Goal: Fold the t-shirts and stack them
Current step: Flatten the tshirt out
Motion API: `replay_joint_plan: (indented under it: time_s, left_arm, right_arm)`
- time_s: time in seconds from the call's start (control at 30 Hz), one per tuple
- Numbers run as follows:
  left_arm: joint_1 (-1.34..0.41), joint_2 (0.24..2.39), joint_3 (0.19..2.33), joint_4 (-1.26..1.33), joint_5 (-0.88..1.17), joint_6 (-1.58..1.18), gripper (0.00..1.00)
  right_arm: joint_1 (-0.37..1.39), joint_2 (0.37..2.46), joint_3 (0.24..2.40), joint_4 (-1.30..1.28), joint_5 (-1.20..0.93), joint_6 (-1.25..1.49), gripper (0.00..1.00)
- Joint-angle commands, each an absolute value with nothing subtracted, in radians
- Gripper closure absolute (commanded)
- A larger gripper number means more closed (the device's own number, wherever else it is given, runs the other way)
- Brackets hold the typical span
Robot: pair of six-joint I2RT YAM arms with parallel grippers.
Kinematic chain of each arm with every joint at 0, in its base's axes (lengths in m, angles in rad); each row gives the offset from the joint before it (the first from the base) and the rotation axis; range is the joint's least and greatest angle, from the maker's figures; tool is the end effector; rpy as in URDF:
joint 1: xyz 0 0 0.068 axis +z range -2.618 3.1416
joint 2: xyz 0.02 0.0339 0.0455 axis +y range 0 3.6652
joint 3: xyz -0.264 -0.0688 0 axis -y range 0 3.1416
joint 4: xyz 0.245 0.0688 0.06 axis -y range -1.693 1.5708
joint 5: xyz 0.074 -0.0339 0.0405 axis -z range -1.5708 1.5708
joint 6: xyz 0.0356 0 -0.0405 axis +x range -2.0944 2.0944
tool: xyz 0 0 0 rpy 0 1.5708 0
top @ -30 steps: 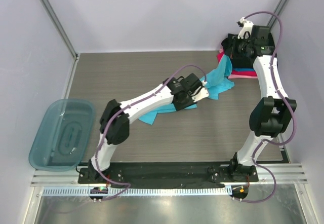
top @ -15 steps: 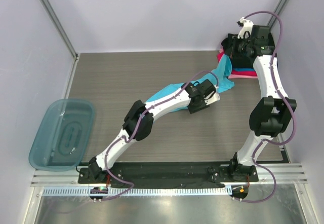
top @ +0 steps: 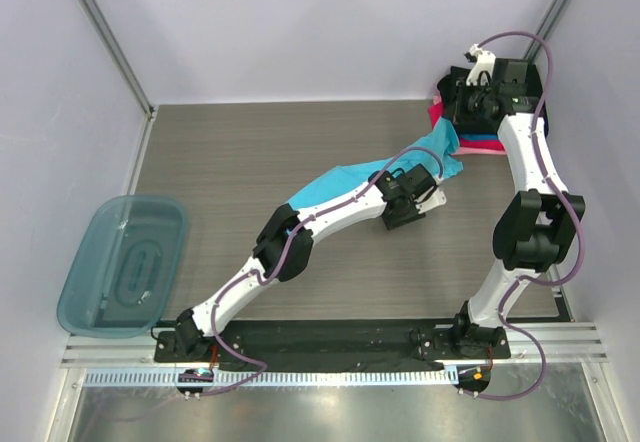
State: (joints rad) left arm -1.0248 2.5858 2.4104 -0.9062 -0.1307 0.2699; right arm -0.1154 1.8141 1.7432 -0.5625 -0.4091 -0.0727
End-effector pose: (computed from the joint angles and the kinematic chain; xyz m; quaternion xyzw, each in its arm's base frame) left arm 0.2882 -0.4653 0.1726 0.5713 0.7818 -0.0302 0.2480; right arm 0.4171 -0.0341 0.3491 -0.0731 0.8753 0.1389 0.4574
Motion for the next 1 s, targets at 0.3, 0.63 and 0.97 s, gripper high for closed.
replay_joint_plan:
  time_s: [0.3, 0.63, 0.97]
  left_arm:
    - [-0.999, 2.677, 2.496, -0.799, -0.11, 0.264, 0.56]
    - [-0.94, 2.703, 2.51, -0.856, -0.041, 0.176, 0.61]
    - [-0.939, 2.566, 2.35, -0.822, -0.037, 0.167, 0.57]
  right_arm:
    - [-0.12, 1.712, 1.692, -0.555, -0.39, -0.11, 0.99]
    - [-0.12, 1.717, 1.686, -0.557, -0.391, -0.127, 0.99]
    - [-0.12, 1.697, 1.644, -0.557, -0.38, -0.138, 0.99]
